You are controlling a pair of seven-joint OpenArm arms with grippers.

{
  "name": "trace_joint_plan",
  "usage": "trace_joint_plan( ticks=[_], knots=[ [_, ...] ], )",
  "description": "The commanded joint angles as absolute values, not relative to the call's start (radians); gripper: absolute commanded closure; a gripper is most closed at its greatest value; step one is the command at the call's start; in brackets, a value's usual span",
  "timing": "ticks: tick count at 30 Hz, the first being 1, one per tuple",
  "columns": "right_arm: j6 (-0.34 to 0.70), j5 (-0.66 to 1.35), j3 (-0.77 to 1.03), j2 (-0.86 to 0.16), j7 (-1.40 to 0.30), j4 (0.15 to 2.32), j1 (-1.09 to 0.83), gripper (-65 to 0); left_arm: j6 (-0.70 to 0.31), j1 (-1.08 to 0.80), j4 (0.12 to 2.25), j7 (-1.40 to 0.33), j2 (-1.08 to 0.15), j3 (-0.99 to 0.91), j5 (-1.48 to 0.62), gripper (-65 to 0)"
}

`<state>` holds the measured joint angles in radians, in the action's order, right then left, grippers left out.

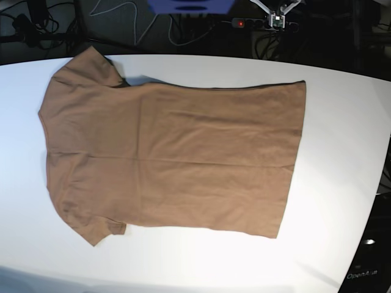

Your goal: Fold the T-shirt properly

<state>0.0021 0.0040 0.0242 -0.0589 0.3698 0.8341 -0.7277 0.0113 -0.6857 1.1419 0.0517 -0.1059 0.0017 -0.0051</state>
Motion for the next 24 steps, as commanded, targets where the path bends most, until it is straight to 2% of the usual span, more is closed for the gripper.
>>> trace_joint_plan(
  ticks=[1, 9, 24],
  knots=[
    [-0.004, 0.004, 0.047, -0.064, 0.384, 0.865, -0.765, 0.0, 0.008, -0.714, 1.184, 0.07, -0.119, 0.002, -0.007, -0.7],
    [-0.004, 0.004, 0.111, -0.074, 0.384, 1.046, -0.865, 0.0, 0.01, -0.82, 1.4, 0.068, -0.131, 0.001, -0.007, -0.7],
    [-0.004, 0.027, 0.139, -0.076, 0.384, 1.432, -1.052, 0.0, 0.012, -0.938, 1.662, 0.068, -0.133, -0.001, -0.007, -0.7]
  ],
)
